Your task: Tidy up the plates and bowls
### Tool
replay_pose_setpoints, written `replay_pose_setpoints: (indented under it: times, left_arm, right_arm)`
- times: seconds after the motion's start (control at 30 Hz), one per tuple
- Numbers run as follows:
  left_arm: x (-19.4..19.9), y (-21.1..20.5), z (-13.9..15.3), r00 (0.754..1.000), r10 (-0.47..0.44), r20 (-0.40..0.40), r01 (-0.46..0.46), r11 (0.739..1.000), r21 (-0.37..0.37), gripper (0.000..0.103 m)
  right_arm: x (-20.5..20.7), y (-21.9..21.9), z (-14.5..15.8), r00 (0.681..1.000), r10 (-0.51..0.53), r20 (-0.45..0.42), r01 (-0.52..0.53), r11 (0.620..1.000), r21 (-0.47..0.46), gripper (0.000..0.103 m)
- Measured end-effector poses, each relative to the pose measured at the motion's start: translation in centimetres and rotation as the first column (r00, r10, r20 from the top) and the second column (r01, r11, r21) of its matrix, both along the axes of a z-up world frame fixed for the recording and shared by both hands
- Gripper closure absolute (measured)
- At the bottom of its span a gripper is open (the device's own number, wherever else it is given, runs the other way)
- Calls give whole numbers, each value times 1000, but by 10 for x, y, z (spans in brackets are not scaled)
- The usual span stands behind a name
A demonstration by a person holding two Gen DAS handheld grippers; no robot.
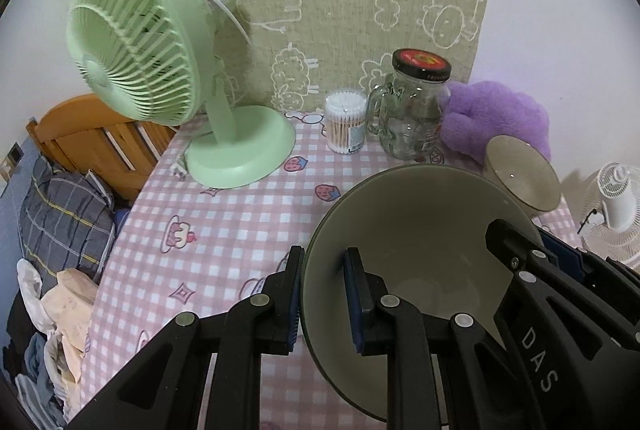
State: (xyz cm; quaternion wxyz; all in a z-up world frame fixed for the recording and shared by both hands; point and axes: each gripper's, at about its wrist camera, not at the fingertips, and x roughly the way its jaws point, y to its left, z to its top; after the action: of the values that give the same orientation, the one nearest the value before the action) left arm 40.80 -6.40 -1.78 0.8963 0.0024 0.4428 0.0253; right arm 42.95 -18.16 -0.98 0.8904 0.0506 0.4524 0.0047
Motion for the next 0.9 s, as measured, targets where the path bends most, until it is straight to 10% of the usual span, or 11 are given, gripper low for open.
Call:
replay_pose_setpoints:
  times: [0.9]
  left_arm:
    - [-140, 75, 44, 992, -115, 42, 117, 993, -31, 84]
  right_arm:
    - [-158, 80, 55, 997, -65, 49, 68, 996, -65, 79]
